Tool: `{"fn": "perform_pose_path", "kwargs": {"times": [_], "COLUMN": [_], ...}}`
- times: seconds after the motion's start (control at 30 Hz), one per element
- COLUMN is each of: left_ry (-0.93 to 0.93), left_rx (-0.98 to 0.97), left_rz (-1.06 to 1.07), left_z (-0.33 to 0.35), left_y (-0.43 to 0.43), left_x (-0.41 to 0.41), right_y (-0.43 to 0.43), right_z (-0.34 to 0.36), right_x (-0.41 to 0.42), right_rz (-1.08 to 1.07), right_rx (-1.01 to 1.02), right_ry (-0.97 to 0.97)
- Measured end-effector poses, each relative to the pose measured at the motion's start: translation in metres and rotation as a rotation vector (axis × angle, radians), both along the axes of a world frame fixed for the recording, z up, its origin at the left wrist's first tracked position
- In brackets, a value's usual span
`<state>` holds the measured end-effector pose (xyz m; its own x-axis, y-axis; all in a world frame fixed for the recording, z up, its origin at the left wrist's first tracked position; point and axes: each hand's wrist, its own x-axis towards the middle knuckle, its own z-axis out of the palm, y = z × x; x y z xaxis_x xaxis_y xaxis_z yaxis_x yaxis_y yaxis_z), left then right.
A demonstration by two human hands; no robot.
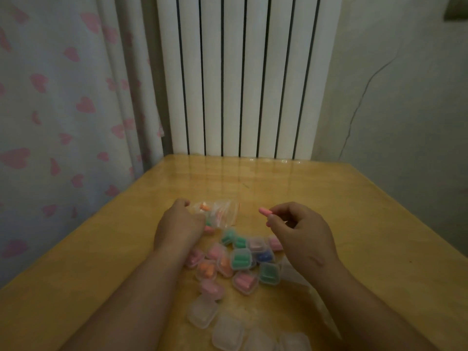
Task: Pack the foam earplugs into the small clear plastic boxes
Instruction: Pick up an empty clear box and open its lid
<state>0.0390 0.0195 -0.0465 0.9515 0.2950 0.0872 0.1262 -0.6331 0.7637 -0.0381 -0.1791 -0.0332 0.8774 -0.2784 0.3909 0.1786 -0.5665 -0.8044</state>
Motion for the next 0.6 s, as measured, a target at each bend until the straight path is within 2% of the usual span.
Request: {"fn": "perform_pose_path", "kwargs": {"times": [0.07,0.1,0.17,0.23,0.33,0.47,0.6], "left_ry": [-0.135,-0.245,-0.387,-0.398,-0.379,-0.368,-0.356], "left_rx": [0.154,0.141,-0.055,-0.203,-0.257,-0.204,-0.184], "left_rz": [0.024,-0.003,-0.162,-0.390,-0.626,-0.609,-0.583], "left_z": [0.004,0.008,0.015,0.022,0.023,0.018,0.016], "left_y": [-0.003,-0.007,-0.017,-0.028,-0.040,-0.043,-0.046], "left_x": [-0.005,-0.009,-0.020,-0.035,-0.049,-0.049,-0.048], "right_y": [0.001,0.001,0.002,0.002,0.003,0.004,0.007], "right_z": [0.000,0.000,0.000,-0.001,-0.003,0.000,0.001], "right_x": [0.000,0.000,0.001,0.000,-0.001,-0.002,-0.003], "right_rz": [0.018,0.025,0.041,0.071,0.080,0.085,0.125], "right_rx": [-0.008,-0.016,-0.028,-0.029,-0.076,-0.103,-0.048], "right_ry": [0.020,0.029,0.041,0.046,0.031,0.019,0.031]}}
